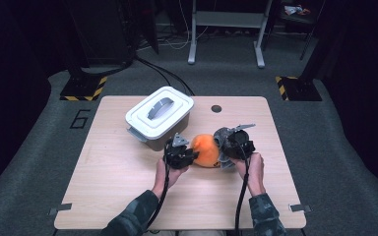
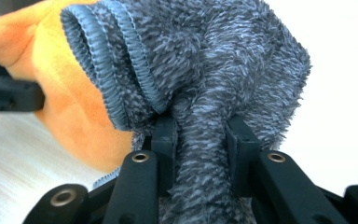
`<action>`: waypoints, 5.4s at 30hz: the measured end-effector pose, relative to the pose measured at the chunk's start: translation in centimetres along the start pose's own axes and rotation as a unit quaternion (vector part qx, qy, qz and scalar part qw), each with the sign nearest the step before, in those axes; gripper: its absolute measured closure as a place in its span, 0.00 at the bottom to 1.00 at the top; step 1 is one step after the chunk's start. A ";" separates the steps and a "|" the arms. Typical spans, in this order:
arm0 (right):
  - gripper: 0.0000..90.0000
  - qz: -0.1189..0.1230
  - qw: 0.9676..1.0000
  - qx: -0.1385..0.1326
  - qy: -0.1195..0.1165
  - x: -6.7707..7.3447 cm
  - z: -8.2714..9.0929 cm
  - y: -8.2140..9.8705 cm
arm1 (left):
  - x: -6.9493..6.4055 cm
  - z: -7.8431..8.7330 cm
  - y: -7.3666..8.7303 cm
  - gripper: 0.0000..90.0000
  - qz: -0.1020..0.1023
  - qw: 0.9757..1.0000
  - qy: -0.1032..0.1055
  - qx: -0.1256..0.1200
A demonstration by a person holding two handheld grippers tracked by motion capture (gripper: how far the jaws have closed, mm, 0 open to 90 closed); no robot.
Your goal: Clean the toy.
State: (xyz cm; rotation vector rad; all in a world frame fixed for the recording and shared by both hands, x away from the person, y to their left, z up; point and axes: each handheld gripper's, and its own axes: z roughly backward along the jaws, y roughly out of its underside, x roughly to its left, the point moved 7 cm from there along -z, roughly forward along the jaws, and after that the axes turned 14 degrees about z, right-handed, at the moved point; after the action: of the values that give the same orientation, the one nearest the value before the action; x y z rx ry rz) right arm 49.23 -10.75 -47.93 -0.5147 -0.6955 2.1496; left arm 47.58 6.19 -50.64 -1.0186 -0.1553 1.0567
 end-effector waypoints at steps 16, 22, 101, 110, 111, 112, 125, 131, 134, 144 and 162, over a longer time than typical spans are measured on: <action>0.77 -0.007 1.000 0.000 0.006 -1.3 -0.9 -0.7 | 0.6 -1.6 0.6 0.69 -0.043 0.999 -0.023 0.017; 0.77 -0.013 1.000 -0.007 0.008 -1.4 -0.7 -0.6 | 0.3 -1.6 0.5 0.88 -0.041 0.999 -0.027 0.013; 0.77 0.038 0.999 -0.023 -0.003 1.3 0.7 -3.9 | -0.5 -0.6 0.0 0.90 -0.027 1.000 0.009 0.011; 0.77 -0.004 1.000 -0.001 0.009 -1.2 -0.4 -0.6 | -0.4 -0.6 0.0 0.90 -0.024 1.000 0.007 0.013; 0.77 -0.010 1.000 0.004 0.011 -1.4 -0.5 -0.2 | -0.4 -0.6 0.0 0.90 -0.023 1.000 0.009 0.011; 0.77 -0.018 1.000 0.009 0.009 -1.6 -0.8 0.4 | -0.4 -0.6 0.0 0.90 -0.025 1.000 0.008 0.012; 0.77 -0.063 0.996 0.070 -0.003 -3.3 -4.4 4.6 | -0.4 -0.6 -0.1 0.90 -0.023 1.000 0.008 0.011; 0.77 -0.039 0.998 0.025 0.035 -3.6 -0.5 1.9 | -0.2 -0.6 -0.1 0.90 -0.023 1.000 0.006 0.011; 0.77 -0.015 0.999 -0.025 0.024 -2.2 1.2 -0.6 | -0.3 -0.7 -0.1 0.90 -0.023 1.000 0.006 0.010; 0.78 0.001 1.000 -0.001 0.008 -0.7 -1.3 -0.9 | 0.0 -0.5 -0.2 0.75 -0.013 1.000 0.012 0.006; 0.78 -0.010 1.000 0.001 0.016 -1.4 -1.4 0.0 | 1.7 -1.4 1.6 0.80 0.055 0.998 0.025 -0.003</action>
State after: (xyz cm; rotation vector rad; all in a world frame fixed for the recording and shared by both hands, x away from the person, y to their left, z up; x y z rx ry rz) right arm 50.89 -11.44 -48.82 -0.5377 -0.6791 2.1186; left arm 48.24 6.84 -53.16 -1.0674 -0.0626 1.1301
